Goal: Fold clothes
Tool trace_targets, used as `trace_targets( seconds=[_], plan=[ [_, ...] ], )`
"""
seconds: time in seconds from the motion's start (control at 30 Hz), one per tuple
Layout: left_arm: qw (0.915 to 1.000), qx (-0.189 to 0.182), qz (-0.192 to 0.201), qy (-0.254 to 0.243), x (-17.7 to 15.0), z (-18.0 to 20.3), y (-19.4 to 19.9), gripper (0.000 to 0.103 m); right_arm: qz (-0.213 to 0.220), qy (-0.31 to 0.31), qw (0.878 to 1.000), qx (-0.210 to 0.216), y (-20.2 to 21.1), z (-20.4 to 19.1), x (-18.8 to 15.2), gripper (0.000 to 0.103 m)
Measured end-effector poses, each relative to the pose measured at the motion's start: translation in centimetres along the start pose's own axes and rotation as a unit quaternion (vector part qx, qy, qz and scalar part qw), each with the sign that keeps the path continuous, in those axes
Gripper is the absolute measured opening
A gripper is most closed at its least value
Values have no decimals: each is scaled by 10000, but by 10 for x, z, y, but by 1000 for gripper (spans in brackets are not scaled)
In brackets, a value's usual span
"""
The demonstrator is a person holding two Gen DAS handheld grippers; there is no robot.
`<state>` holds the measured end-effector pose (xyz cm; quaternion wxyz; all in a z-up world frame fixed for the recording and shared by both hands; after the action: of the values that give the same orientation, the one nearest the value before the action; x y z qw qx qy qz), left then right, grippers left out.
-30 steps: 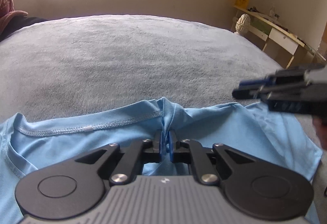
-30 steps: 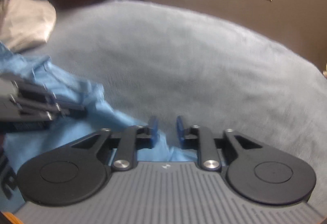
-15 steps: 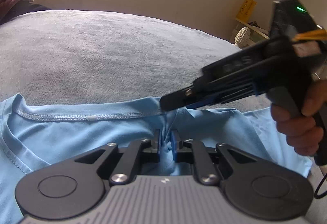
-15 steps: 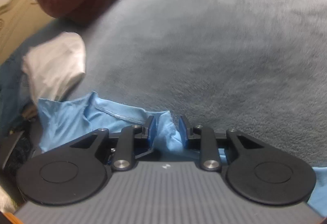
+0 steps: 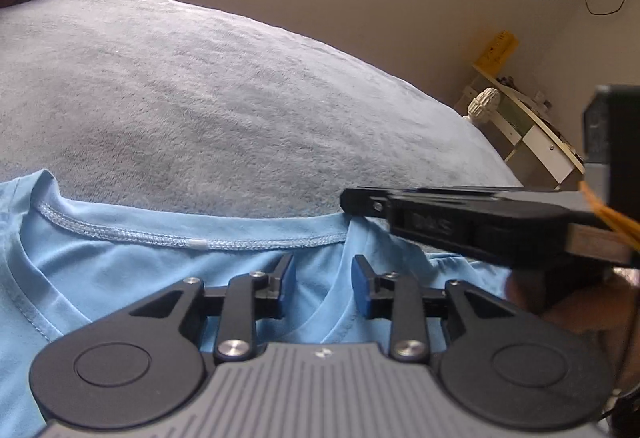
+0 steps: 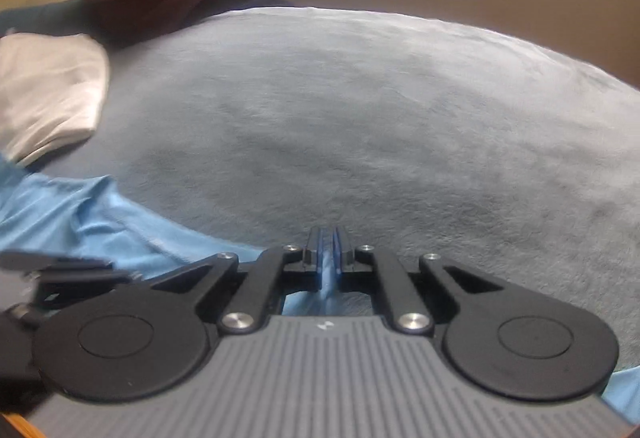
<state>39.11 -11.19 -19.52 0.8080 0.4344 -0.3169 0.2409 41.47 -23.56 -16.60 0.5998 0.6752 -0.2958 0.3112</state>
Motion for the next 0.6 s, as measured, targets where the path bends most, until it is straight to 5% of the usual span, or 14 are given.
trace_targets(
  seconds=[0.2, 0.4, 0.6],
  plan=[
    [9994, 124, 7, -310, -3, 3, -1, 32, 608, -1590, 9854, 50, 17, 54, 20, 8],
    [9980, 242, 12, -590, -5, 3, 1, 32, 119, -609, 9943, 869, 59, 30, 1, 9],
    [9973, 373, 85, -631, -8, 2, 3, 32, -567, -331, 9921, 1073, 21, 6, -37, 5]
  ],
)
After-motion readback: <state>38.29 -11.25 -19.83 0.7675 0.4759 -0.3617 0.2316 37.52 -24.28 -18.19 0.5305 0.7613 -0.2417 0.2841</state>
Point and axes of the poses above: each gripper's, at about its wrist camera, not at the fingertips, and y roughly against the way its jaws point, z to its right, x to its top, the point moved 10 cm from there along -y, roughly the way its jaws point, and after that the axes turned 6 degrees about z, right-handed, at the moved point
